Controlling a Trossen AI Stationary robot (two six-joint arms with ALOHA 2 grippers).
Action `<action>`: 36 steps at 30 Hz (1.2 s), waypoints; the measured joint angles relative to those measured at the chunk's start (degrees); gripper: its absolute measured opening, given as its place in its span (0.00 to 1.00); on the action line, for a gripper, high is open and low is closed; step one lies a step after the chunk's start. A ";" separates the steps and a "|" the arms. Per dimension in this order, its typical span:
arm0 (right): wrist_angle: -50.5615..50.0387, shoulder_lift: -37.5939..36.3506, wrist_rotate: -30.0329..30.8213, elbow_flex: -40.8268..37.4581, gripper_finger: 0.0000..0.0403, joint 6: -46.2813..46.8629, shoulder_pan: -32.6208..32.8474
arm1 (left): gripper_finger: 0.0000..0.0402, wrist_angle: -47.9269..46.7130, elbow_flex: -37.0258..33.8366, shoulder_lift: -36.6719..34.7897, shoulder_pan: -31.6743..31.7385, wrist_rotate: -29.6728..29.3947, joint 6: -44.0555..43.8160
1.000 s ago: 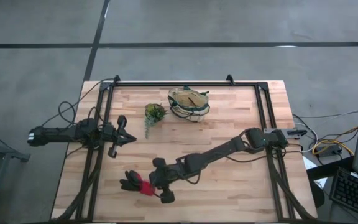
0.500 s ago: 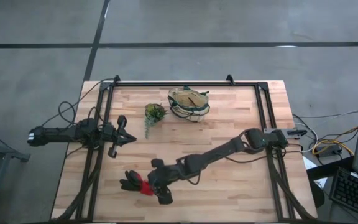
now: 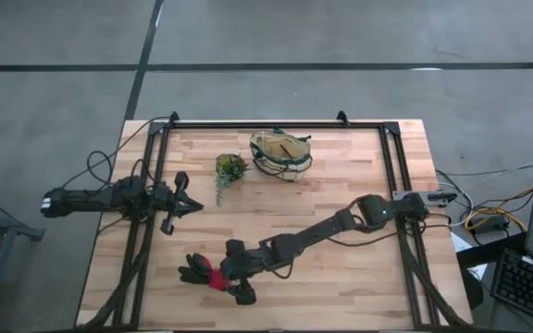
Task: Pick & Place Garden tools in Gardening bag
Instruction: Put the red gloves into the gardening bag
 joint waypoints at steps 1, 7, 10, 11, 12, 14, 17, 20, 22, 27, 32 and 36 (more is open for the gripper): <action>-0.03 0.53 0.02 0.00 0.76 0.00 0.00 | 0.07 0.00 0.00 0.00 -0.01 0.02 0.00; -0.05 1.71 0.13 0.00 0.76 -0.21 -0.04 | 0.07 -0.02 0.00 0.00 -0.01 0.00 0.00; 0.85 1.71 0.13 0.00 0.74 -0.24 -0.07 | 0.07 -0.02 0.00 0.00 0.00 0.01 0.00; 1.18 1.71 0.13 0.00 0.74 -0.28 -0.07 | 0.07 -0.02 0.00 0.00 -0.01 -0.01 0.00; 1.41 1.71 0.13 0.00 0.73 -0.30 -0.07 | 0.07 -0.02 0.00 0.00 0.01 -0.01 0.00; 1.66 1.71 0.13 0.00 0.71 -0.56 -0.12 | 0.07 -0.04 0.00 0.00 0.01 -0.01 0.00; 1.66 1.71 0.10 0.00 0.68 -0.85 -0.27 | 0.07 -0.04 0.00 0.00 -0.01 -0.01 0.00; 1.66 1.71 0.11 0.00 0.63 -0.90 -0.41 | 0.07 -0.04 0.00 0.00 0.00 -0.01 0.00; 1.66 1.71 0.11 0.00 0.60 -1.15 -0.46 | 0.07 -0.04 0.00 0.00 -0.02 -0.01 0.00; 1.53 1.71 0.11 0.00 0.50 -1.55 -0.39 | 0.07 -0.04 0.00 0.00 -0.01 -0.01 0.00; 1.23 1.70 0.13 0.00 0.41 -1.95 -0.39 | 0.07 -0.05 0.00 0.00 0.00 -0.01 0.00; 0.66 1.38 0.11 0.00 0.34 -2.66 -0.42 | 0.07 -0.07 0.00 0.00 0.00 0.00 0.00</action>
